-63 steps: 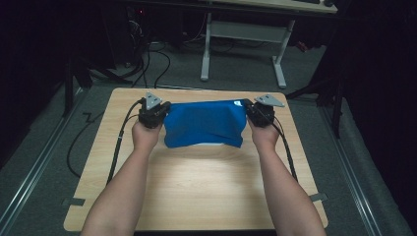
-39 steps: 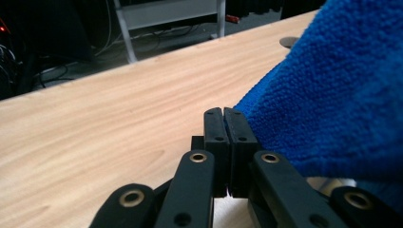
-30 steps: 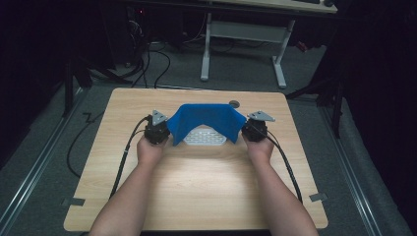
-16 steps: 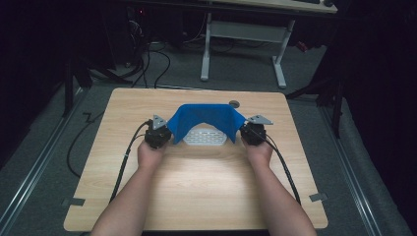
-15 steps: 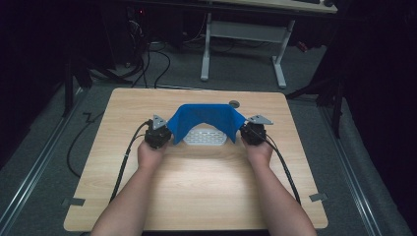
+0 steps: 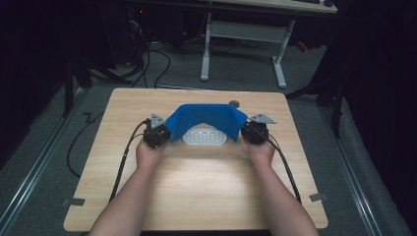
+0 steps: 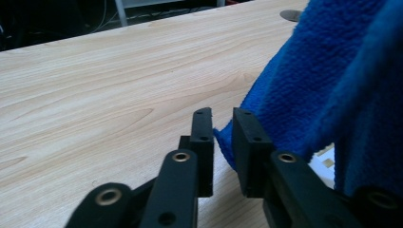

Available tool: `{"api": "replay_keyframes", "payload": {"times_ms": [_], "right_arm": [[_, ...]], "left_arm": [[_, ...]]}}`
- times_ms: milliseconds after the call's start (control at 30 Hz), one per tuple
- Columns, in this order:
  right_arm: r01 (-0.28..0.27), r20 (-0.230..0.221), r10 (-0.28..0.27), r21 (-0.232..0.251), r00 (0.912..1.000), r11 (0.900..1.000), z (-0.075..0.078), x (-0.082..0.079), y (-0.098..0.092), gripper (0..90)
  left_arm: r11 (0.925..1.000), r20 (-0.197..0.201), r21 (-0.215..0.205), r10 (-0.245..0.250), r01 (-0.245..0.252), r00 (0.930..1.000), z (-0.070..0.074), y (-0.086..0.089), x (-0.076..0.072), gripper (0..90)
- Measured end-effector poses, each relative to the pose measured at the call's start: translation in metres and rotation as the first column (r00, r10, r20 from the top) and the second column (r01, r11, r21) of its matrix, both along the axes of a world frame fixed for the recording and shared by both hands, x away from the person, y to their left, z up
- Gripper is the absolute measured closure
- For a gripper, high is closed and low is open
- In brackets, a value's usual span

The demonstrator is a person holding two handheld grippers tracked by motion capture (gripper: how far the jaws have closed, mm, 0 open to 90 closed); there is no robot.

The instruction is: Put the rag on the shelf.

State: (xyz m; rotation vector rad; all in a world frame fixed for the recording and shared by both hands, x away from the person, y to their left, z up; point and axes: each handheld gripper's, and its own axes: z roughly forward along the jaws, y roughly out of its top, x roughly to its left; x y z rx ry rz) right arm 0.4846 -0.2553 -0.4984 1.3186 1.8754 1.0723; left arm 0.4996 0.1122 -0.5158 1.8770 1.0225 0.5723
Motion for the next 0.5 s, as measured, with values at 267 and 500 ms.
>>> {"api": "replay_keyframes", "payload": {"times_ms": [267, 500], "right_arm": [[0.022, 0.001, -0.022, 0.007, 0.9997, 1.0, 0.0035, -0.0017, -0.0042, 69.2], [0.029, 0.012, -0.029, -0.002, 0.9995, 1.0, 0.0071, -0.0061, -0.0093, 66.0]], "left_arm": [[0.9991, 0.01, 0.011, 0.04, -0.04, 0.9991, 0.0019, 0.0027, -0.0011, 67.0], [0.9982, 0.022, 0.004, 0.059, -0.059, 0.998, 0.0052, 0.0076, -0.004, 61.3]]}}
